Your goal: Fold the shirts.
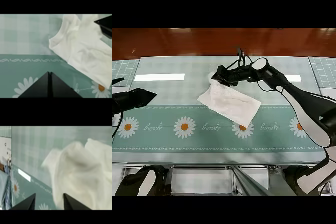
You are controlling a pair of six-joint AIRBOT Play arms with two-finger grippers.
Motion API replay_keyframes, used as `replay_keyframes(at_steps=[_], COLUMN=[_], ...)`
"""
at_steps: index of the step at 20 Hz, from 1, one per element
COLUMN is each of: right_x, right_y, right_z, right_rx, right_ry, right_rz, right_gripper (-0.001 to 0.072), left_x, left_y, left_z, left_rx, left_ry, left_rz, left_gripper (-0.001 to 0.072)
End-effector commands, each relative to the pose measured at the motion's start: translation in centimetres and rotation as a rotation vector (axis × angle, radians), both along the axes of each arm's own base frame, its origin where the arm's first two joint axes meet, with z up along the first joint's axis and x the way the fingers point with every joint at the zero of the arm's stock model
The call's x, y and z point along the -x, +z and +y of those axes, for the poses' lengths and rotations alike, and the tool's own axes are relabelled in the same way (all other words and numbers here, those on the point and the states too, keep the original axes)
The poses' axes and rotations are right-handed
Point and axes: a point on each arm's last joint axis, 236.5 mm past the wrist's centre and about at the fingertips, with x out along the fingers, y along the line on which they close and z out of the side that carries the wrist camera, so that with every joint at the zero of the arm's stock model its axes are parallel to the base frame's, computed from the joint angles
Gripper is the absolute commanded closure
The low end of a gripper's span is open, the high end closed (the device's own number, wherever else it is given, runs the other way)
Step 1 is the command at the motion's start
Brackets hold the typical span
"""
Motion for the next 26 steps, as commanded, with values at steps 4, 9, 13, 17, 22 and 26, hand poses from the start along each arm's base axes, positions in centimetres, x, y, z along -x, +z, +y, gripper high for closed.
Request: replay_keyframes(at_steps=[4,9,13,17,22,26], right_x=[4.2,7.6,14.2,18.2,15.8,14.4], right_y=[4.7,10.6,7.3,-4.5,-9.6,-11.9], right_z=[-6.6,-28.5,-38.4,-31.5,-25.1,-21.0], right_rx=[0.044,0.714,0.879,0.448,0.1,0.005], right_ry=[0.167,-0.049,-0.381,-0.471,-0.479,-0.38], right_rz=[0.068,-0.08,-0.051,0.157,0.308,0.385], right_gripper=[0.0307,0.0307,0.0302,0.0294,0.0295,0.0296], left_x=[-1.4,-0.5,0.4,1.0,1.2,1.2], left_y=[0.4,-0.6,-2.9,-4.5,-5.1,-5.1], left_z=[1.2,0.5,-0.2,-1.0,-1.1,-1.1], left_rx=[-0.01,0.0,0.042,0.094,0.102,0.101], left_ry=[0.059,0.03,0.027,0.027,0.03,0.03], left_rz=[-0.057,-0.011,0.047,0.086,0.099,0.099], left_gripper=[0.0679,0.0679,0.0679,0.0679,0.0679,0.0679])
